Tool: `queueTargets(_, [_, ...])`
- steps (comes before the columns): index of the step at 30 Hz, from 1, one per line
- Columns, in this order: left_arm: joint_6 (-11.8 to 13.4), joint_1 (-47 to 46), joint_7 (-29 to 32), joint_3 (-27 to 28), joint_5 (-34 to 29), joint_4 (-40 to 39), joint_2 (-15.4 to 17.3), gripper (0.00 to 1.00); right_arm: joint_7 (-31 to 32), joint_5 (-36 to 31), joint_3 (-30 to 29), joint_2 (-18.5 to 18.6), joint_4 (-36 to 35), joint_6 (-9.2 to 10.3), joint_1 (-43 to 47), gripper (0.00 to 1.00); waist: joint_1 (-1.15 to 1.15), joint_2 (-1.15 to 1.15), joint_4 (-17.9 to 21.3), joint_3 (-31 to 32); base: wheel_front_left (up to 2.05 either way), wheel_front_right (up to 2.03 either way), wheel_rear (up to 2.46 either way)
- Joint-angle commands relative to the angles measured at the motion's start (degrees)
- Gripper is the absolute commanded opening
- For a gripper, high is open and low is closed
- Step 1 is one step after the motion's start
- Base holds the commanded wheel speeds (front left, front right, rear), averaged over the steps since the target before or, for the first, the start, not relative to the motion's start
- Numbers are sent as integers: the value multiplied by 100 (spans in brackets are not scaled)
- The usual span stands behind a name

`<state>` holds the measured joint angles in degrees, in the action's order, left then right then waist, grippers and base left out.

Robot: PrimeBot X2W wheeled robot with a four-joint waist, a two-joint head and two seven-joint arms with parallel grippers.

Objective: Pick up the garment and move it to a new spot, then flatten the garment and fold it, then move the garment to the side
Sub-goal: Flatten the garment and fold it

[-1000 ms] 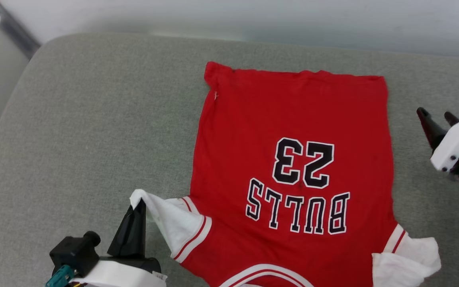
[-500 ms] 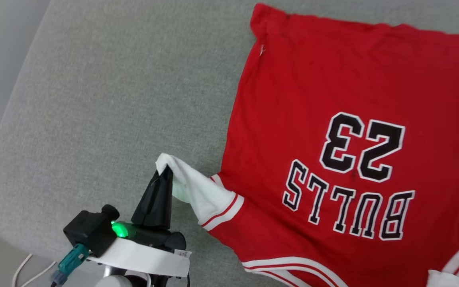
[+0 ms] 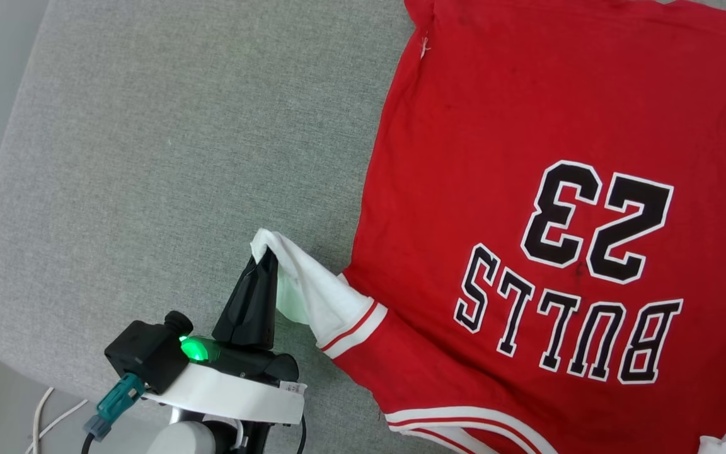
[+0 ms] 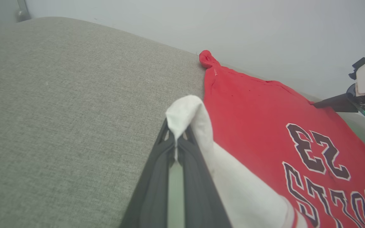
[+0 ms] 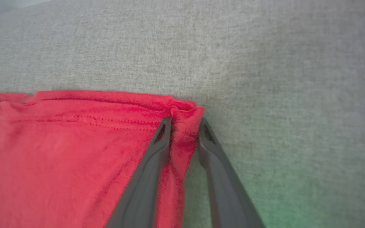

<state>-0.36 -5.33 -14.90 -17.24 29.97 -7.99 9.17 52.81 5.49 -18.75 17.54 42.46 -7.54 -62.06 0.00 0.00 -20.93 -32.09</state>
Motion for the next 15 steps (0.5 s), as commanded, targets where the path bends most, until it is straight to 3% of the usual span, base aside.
queueTargets(1, [-26, -58, -41, 28, -26, 17, -28, 0, 261, -158, 2, -227, 410, 10, 543, 0, 0, 0, 12, 31, 0, 0, 0])
queueTargets(8, [-84, 79, -42, 129, -110, 312, -34, 0, 25, -334, 91, -66, 41, 8, 391, 0, 0, 0, 131, 558, 0, 0, 0])
queueTargets(15, [116, 347, 27, 343, -112, 564, 144, 0, -81, -21, 729, 173, -403, 8, 778, 0, 0, 0, 472, 1324, 0, 0, 0])
